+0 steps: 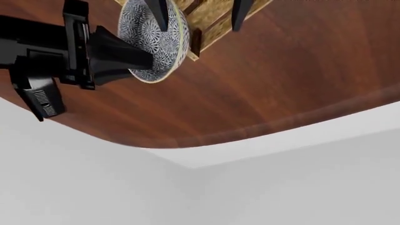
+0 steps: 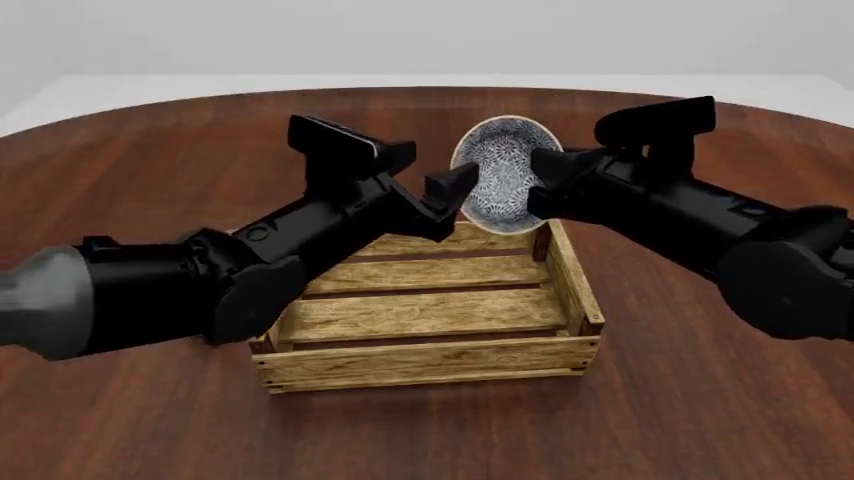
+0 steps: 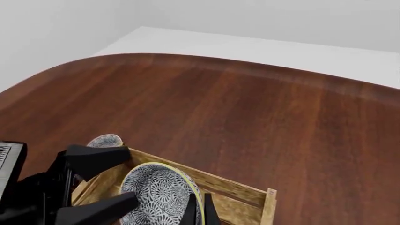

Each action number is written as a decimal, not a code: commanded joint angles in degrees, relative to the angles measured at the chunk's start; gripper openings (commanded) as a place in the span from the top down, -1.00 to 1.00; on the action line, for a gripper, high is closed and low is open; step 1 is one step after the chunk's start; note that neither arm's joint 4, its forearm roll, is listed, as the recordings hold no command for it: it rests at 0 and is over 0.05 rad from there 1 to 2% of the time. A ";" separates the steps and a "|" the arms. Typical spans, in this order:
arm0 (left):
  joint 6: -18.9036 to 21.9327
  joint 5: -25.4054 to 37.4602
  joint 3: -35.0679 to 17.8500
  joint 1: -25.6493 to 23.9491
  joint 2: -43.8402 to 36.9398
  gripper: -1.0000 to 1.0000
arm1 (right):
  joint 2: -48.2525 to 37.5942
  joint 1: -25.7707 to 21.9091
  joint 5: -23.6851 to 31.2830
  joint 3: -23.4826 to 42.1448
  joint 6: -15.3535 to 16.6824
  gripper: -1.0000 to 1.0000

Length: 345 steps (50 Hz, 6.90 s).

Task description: Stack the right bowl on the left bowl and place them in the tray.

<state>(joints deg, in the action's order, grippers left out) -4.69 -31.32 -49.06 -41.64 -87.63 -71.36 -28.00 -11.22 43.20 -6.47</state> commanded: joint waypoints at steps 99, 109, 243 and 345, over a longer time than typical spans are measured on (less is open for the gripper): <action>3.72 12.95 -1.49 15.70 9.13 1.00 | 0.19 1.40 -0.73 -0.49 2.32 -1.00; 2.39 20.05 -1.48 15.78 14.81 1.00 | 1.56 2.64 0.08 -0.44 2.81 -1.00; 0.09 46.26 -10.62 40.68 3.07 1.00 | 2.56 0.83 0.18 -1.44 3.17 -1.00; -1.38 35.37 -7.65 42.27 -15.16 1.00 | 2.56 0.84 0.17 -1.44 3.18 -1.00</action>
<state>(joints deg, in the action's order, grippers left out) -6.72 3.01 -56.77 2.95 -104.33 -68.88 -27.12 -11.08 41.76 -3.33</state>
